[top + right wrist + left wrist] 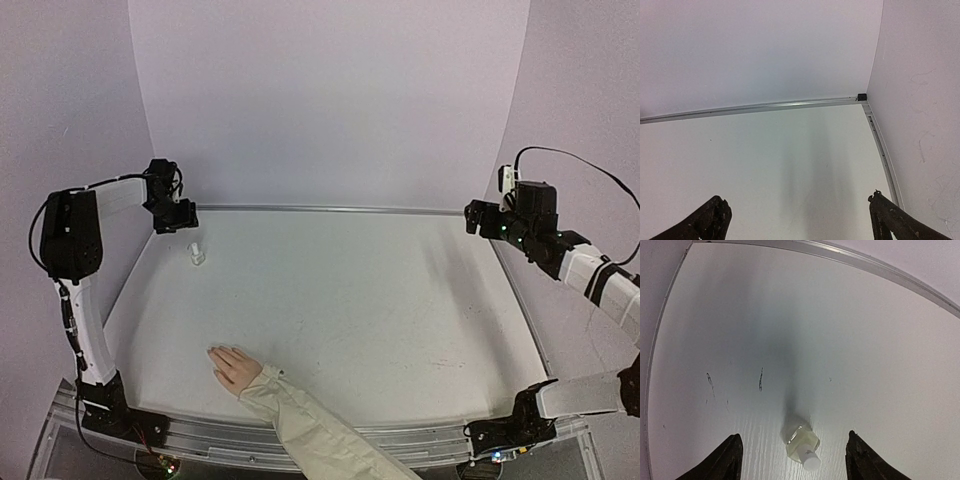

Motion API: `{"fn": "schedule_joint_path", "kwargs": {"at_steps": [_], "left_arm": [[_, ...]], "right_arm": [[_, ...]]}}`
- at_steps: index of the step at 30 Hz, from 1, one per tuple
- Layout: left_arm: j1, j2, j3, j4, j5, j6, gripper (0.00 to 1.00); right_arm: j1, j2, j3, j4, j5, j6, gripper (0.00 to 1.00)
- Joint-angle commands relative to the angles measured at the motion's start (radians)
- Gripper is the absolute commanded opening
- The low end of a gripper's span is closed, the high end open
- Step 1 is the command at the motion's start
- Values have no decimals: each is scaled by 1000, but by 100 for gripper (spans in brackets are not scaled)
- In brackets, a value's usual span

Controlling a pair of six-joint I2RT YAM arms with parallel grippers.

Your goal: Paint the nails

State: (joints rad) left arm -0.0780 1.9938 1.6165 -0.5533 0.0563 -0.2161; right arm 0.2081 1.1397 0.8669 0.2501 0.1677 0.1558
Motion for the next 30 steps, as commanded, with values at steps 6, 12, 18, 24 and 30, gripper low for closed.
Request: {"fn": "schedule_joint_path", "kwargs": {"at_steps": [6,12,18,24,30], "left_arm": [[-53,247,342,-335,-84,47,68],[-82,271,360,-390,-101,57,65],[-92,245,320,-406,-152,70,64],[-92,228,328,-408,-177,75,47],[-93,245,358,-409,-135,78,35]], "right_arm": [[11,4,85,-32,-14,17,98],[13,14,100,-40,-33,25,98],[14,19,100,-41,-46,34,98],[14,22,101,-41,-57,43,98],[14,20,93,-43,-70,53,98]]}}
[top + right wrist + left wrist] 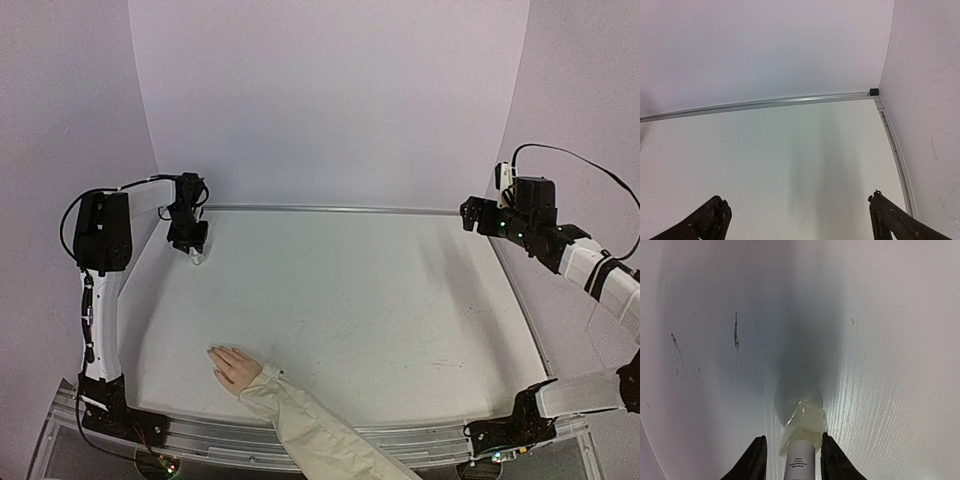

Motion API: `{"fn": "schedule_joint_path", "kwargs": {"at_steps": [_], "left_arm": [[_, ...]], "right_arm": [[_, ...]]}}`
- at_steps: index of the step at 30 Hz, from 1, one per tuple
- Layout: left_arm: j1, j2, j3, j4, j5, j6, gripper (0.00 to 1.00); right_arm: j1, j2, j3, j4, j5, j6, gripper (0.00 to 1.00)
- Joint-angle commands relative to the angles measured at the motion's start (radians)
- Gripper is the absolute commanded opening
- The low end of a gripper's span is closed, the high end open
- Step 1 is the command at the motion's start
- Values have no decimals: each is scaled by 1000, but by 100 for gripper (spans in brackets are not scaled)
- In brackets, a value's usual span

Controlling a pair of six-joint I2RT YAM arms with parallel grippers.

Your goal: Paint the nails

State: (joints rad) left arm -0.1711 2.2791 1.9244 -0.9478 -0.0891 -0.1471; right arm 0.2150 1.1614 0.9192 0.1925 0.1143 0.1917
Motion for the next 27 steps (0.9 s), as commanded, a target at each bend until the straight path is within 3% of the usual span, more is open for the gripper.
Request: {"fn": "schedule_joint_path", "kwargs": {"at_steps": [1,9,16,24,27], "left_arm": [[0,-38,51,-15,13,9,34],[-7,-50,36,-16,9,16,16],[-33,-175,-39,-29,65,21,7],[-143,-378,-151,-26,584,118,0],[-214,-427,-160,-22,686,189,0]], "right_arm": [[7,-2,41,13,-18,20,98],[7,8,43,9,-31,27,98],[7,52,56,6,-120,27,98],[43,94,-30,260,-570,80,98],[121,144,-33,359,-668,71,98]]}}
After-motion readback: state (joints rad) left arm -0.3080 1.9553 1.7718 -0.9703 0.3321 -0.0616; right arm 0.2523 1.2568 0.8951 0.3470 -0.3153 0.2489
